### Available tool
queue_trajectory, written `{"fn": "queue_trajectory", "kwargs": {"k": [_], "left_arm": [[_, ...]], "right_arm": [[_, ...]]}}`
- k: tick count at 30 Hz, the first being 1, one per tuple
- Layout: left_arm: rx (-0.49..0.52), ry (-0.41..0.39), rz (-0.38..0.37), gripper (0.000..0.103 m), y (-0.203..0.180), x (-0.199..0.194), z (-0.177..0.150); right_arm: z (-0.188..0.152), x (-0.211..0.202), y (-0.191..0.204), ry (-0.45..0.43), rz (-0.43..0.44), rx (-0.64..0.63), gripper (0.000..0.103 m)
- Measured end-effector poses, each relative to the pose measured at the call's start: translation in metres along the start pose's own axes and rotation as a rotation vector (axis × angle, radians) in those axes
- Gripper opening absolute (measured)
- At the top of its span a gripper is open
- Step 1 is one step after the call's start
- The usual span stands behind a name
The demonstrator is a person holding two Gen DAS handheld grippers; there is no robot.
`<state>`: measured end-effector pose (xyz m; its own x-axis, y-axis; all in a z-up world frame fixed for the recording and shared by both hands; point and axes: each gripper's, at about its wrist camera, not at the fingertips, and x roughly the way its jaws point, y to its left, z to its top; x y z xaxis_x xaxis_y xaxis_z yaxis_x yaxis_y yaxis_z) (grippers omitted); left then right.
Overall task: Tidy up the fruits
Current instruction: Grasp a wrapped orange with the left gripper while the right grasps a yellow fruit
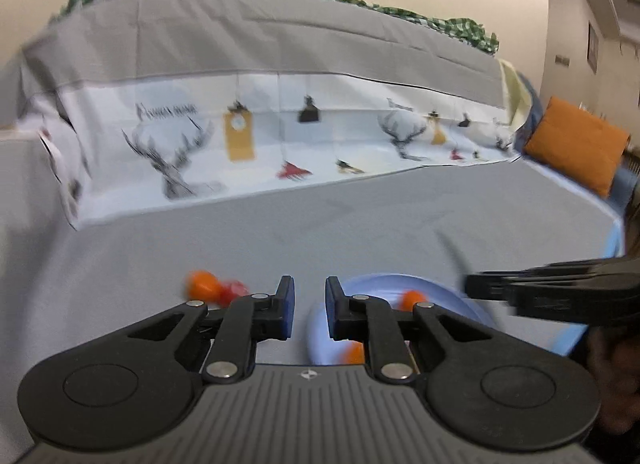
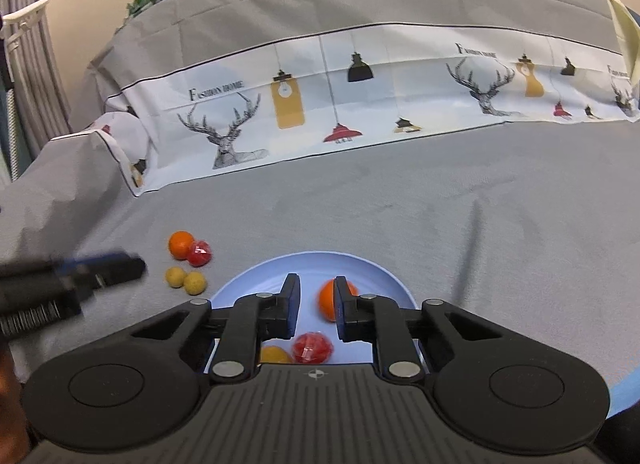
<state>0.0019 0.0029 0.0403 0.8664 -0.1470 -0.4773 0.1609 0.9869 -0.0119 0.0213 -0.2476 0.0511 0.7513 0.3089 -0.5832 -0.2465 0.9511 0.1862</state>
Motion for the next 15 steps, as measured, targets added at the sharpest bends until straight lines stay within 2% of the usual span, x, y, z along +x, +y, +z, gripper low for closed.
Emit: {"fn": "queue_trajectory", "kwargs": {"k": [3, 5, 6, 8, 11, 15], "left_arm": [[-0.008, 0.019, 0.059, 0.018, 0.030, 0.003, -0.006], [-0.143, 0.053, 0.073, 0.018, 0.055, 0.009, -0.011], [-0.210, 0.046, 0.080, 0.018, 0.066, 0.009, -0.011], [-0.293, 0.047, 0.097, 0.018, 0.079, 0.011, -0.012], [-0.320, 0.046, 0.128, 0.018, 0.085, 0.012, -0.010], [-0.297, 0.052, 0.120, 0.018, 0.084, 0.012, -0.007]], "right_arm": [[0.001, -0.001, 0.005, -0.001, 0.022, -0.013, 0.019], [0.002, 0.001, 0.010, 0.005, 0.040, -0.022, 0.019], [0.002, 0.002, 0.013, 0.008, 0.050, -0.028, 0.019], [0.002, 0.006, 0.022, 0.011, 0.071, -0.041, 0.019], [0.002, 0.014, 0.039, 0.018, 0.098, -0.077, 0.019], [0.003, 0.030, 0.063, 0.035, 0.136, -0.111, 0.019]]}}
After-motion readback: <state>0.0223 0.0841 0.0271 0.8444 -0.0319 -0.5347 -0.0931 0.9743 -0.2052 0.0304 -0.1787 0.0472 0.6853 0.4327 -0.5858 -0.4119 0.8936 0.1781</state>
